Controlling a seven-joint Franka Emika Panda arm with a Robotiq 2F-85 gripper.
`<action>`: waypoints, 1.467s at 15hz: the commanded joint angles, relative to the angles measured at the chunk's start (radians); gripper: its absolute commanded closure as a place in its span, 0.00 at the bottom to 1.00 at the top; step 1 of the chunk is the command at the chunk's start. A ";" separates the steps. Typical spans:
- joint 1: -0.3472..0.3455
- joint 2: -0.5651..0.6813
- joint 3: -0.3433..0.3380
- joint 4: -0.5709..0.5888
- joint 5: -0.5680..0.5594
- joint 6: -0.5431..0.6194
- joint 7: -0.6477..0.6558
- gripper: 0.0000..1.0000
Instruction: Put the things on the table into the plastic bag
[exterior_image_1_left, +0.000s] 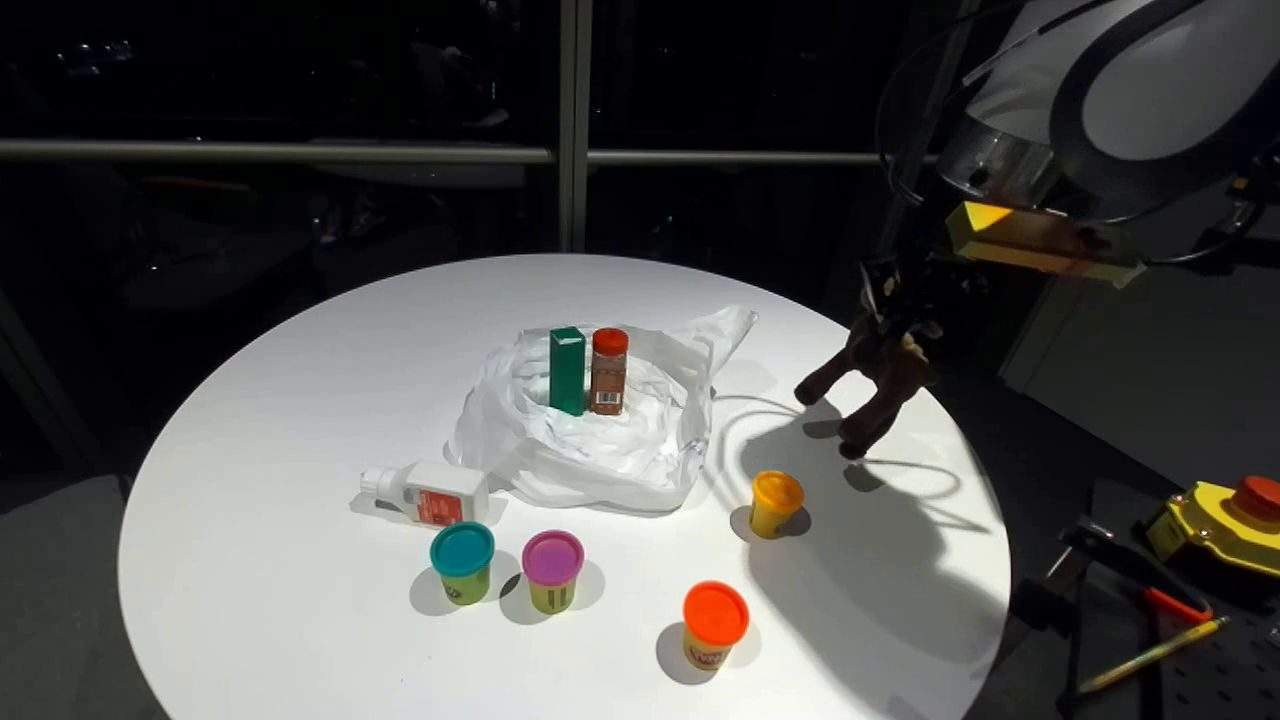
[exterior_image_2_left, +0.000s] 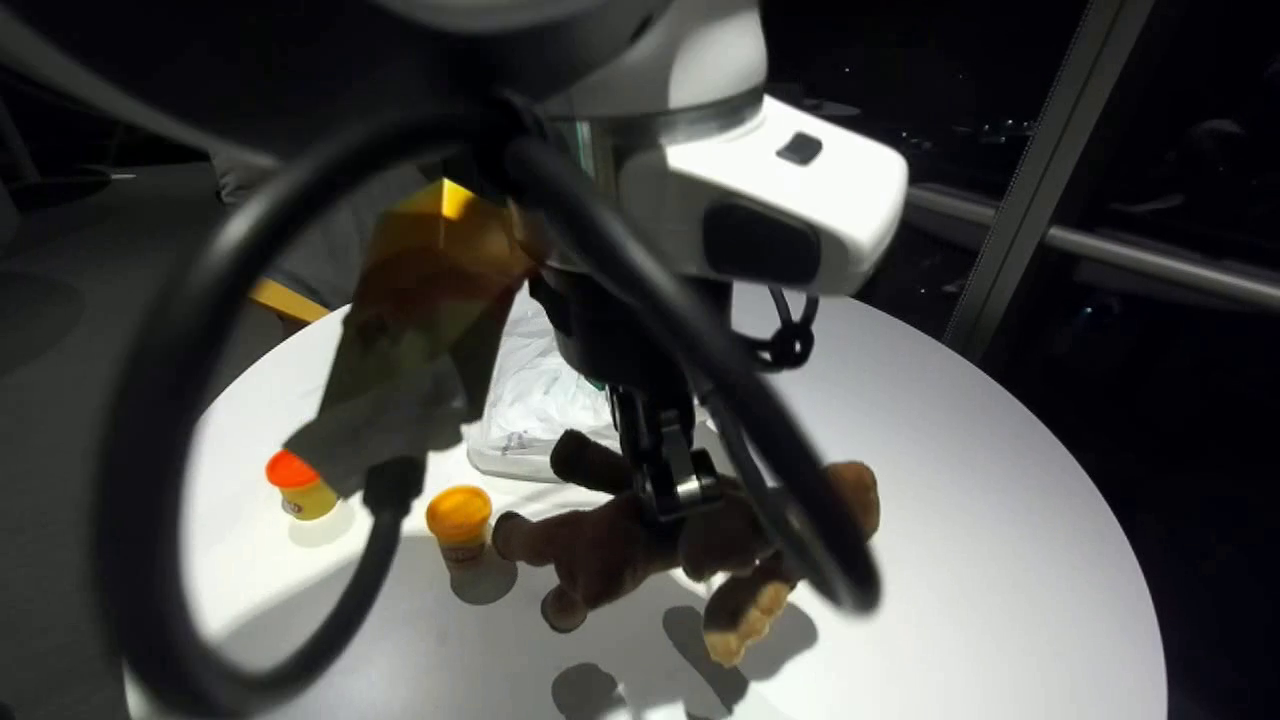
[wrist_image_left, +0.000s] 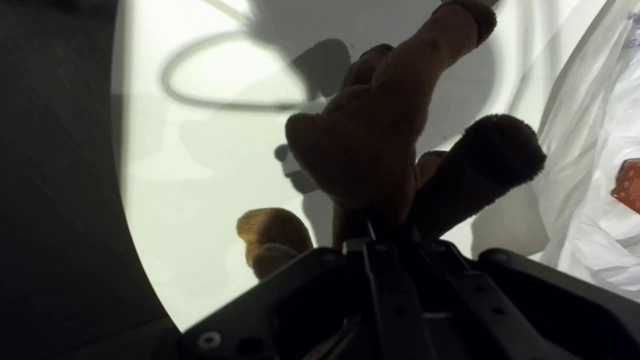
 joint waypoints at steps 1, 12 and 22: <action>-0.052 -0.069 0.114 0.020 -0.100 -0.044 0.001 0.98; -0.005 -0.048 0.363 0.172 -0.107 -0.002 -0.099 0.98; 0.001 0.242 0.342 0.415 -0.185 -0.003 -0.084 0.98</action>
